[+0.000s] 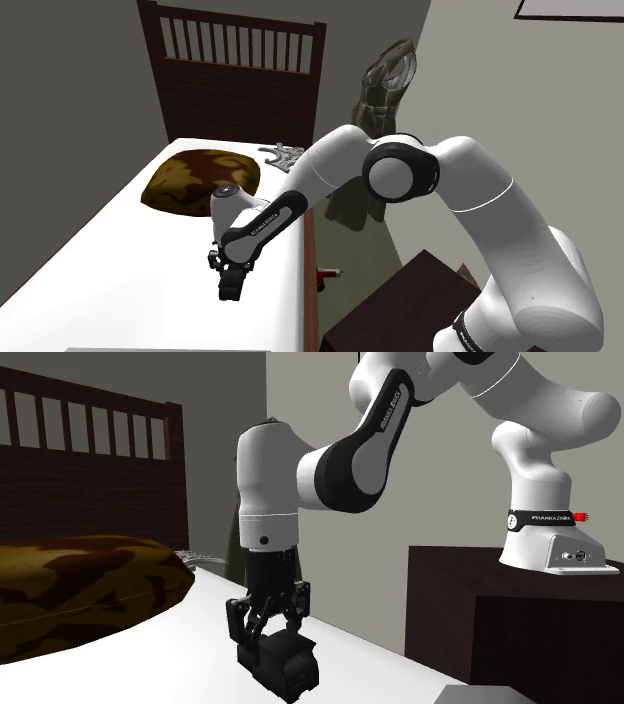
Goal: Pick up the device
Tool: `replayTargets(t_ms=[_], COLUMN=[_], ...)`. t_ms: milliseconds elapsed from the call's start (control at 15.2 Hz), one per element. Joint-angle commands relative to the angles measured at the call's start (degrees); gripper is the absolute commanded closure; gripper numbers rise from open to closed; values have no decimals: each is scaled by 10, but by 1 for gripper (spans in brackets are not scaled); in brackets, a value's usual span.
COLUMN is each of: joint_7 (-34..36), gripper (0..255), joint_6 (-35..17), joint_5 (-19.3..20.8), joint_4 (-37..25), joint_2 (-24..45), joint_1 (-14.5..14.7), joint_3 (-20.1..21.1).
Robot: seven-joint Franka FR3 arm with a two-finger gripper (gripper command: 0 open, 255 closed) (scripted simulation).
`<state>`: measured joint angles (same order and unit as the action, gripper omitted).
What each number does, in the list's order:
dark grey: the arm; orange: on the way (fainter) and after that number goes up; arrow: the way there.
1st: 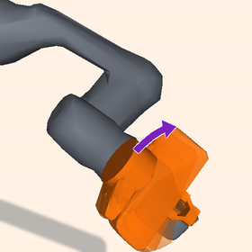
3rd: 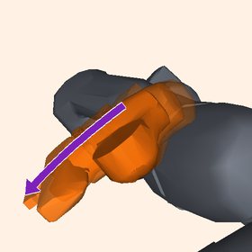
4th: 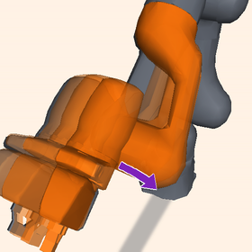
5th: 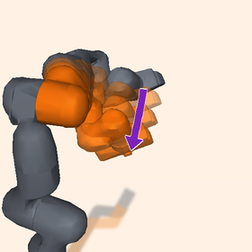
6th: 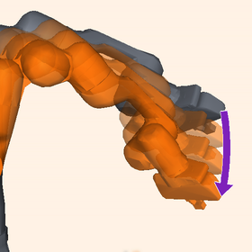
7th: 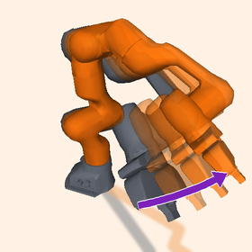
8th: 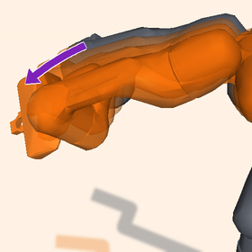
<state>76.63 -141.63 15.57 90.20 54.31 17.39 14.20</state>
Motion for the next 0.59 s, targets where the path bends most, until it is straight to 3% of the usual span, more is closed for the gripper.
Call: replayTargets(t_ms=[0, 528], joint_7=[0, -1], gripper=[255, 255], joint_6=[-1, 10], joint_5=[0, -3], joint_4=[0, 9], joint_2=[1, -18], joint_1=[0, -3], joint_3=[0, 4])
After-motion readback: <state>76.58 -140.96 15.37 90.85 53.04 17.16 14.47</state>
